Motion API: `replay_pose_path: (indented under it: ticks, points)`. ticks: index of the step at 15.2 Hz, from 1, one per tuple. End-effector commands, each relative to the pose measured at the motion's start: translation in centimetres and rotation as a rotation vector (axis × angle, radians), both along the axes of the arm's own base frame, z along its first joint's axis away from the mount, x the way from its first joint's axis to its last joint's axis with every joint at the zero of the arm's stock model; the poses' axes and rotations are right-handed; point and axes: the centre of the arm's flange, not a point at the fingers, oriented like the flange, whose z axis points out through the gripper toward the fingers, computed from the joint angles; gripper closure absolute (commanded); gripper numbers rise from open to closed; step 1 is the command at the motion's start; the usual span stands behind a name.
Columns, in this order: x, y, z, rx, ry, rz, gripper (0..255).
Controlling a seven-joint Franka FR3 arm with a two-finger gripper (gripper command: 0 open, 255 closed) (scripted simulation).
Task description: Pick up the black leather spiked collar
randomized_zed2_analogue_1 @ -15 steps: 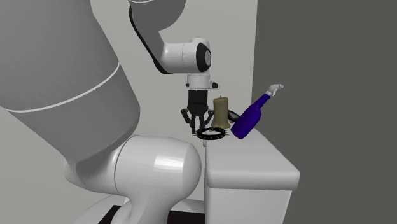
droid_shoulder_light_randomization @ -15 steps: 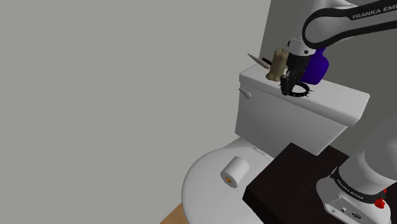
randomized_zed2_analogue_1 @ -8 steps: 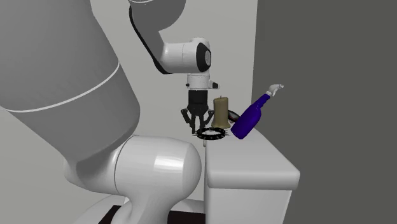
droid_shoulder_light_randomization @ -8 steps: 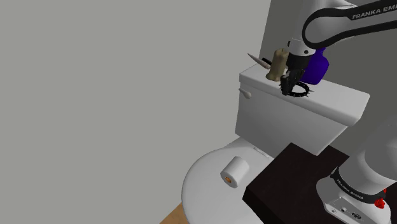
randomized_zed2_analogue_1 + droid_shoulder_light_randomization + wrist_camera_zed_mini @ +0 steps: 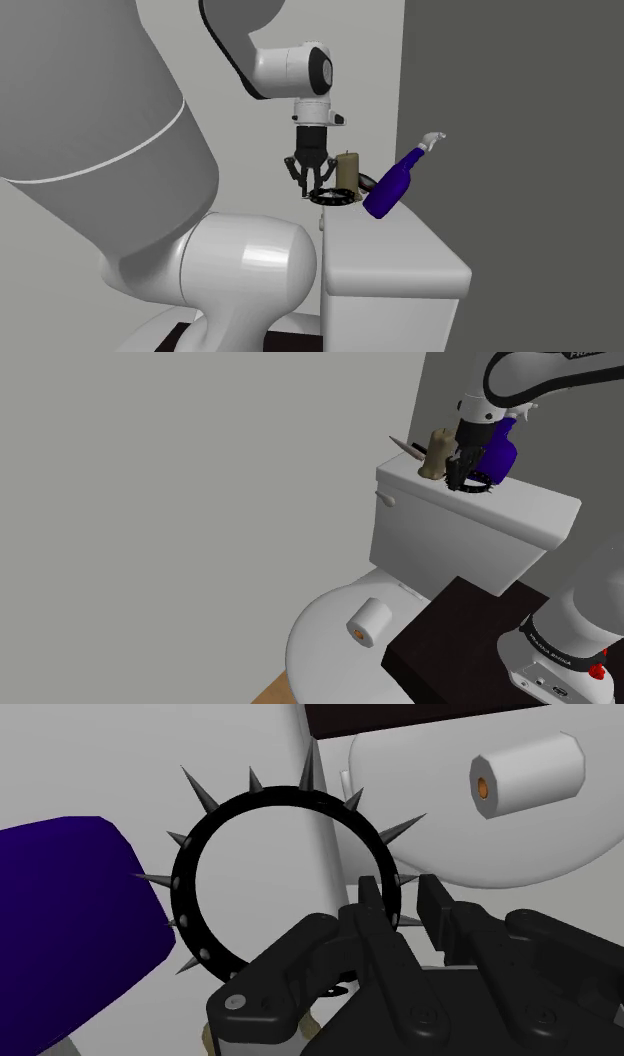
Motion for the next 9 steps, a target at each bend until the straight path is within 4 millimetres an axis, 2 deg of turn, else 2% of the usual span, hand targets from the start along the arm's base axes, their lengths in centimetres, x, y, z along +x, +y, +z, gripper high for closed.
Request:
replay_pose_path:
  ticks: [1,7,9]
  points:
    - [0.1,0.0,1.0,0.0,0.0,0.0,255]
    - [0.1,0.0,4.2,0.0,0.0,0.0,255]
    - [0.1,0.0,4.3,0.0,0.0,0.0,255]
